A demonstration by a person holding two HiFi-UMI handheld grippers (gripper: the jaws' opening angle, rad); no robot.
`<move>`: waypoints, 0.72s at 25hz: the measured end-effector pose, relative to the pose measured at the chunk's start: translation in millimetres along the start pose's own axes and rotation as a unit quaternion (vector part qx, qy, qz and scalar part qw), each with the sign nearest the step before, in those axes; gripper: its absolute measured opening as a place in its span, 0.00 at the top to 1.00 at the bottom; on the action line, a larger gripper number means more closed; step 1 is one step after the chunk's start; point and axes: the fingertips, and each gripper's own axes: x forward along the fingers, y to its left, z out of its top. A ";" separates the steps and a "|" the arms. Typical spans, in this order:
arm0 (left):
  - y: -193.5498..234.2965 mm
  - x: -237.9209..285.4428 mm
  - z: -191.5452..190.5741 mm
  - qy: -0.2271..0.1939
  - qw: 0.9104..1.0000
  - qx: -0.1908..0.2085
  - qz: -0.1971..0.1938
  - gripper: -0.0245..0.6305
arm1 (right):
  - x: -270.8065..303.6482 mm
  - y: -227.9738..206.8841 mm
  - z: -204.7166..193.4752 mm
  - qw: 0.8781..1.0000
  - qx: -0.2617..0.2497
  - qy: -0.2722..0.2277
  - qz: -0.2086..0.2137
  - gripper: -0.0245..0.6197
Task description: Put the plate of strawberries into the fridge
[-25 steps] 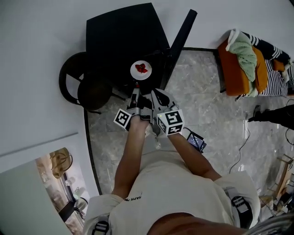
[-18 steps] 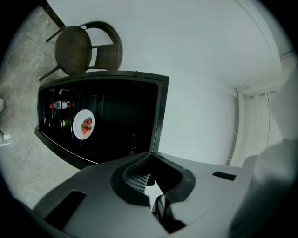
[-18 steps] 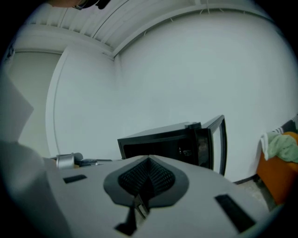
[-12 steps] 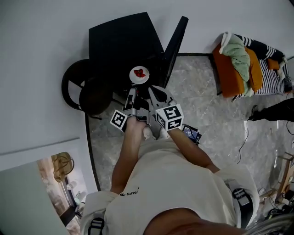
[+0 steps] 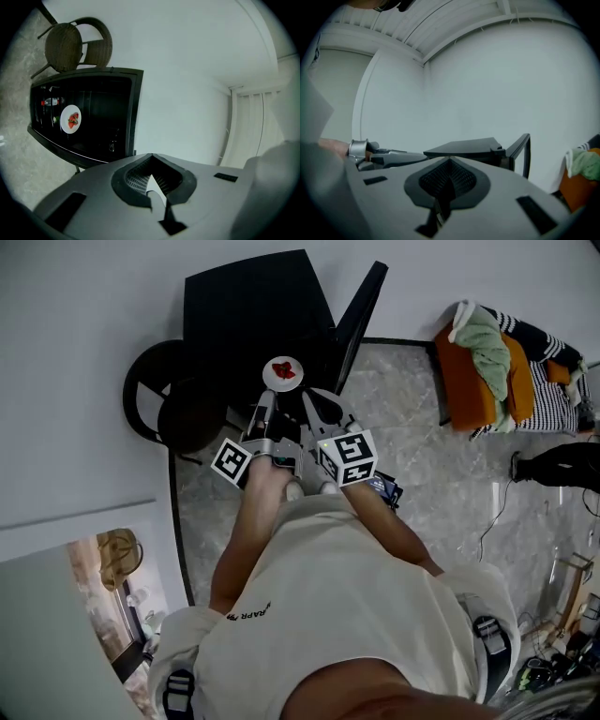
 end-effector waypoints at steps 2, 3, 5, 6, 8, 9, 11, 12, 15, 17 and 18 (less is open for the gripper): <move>0.8 1.5 -1.1 0.004 1.000 0.010 0.002 0.96 | 3.2 -3.2 -0.2 1.000 0.000 -0.001 -0.001 0.94; 3.1 0.9 -1.4 0.008 1.000 0.020 0.006 0.96 | 3.7 -2.9 -1.8 1.000 0.001 0.000 0.000 0.94; 6.9 1.2 -0.7 0.018 0.999 0.049 0.010 0.96 | 5.7 -1.6 -2.1 1.000 0.000 -0.003 0.003 0.94; 7.3 1.9 0.2 0.023 0.998 0.063 0.011 0.96 | 6.8 -0.8 -0.6 1.000 -0.002 -0.005 0.005 0.94; 6.8 3.2 2.5 0.034 0.994 0.103 0.014 0.96 | 8.5 0.6 3.6 1.000 -0.007 -0.010 0.007 0.94; 5.6 4.0 3.3 0.043 0.989 0.139 0.021 0.96 | 9.9 0.8 6.0 1.000 -0.010 -0.012 0.009 0.94; -8.2 6.7 2.4 0.068 0.954 0.288 0.040 0.96 | 14.0 1.3 11.3 1.000 -0.018 -0.018 0.013 0.94; -26.3 9.4 -0.7 0.078 0.907 0.412 0.034 0.96 | 15.4 2.2 13.8 0.999 -0.022 -0.022 0.014 0.94; -93.5 12.1 -16.1 0.047 0.686 0.726 -0.006 0.96 | 14.6 2.2 17.6 0.999 -0.025 -0.029 0.012 0.94; -113.0 16.5 -23.8 0.029 0.639 0.768 -0.025 0.96 | 16.3 0.5 17.8 0.999 -0.024 -0.032 0.011 0.94; -112.1 19.0 -25.2 0.032 0.642 0.765 -0.025 0.96 | 17.9 0.5 17.3 0.999 -0.023 -0.032 0.012 0.94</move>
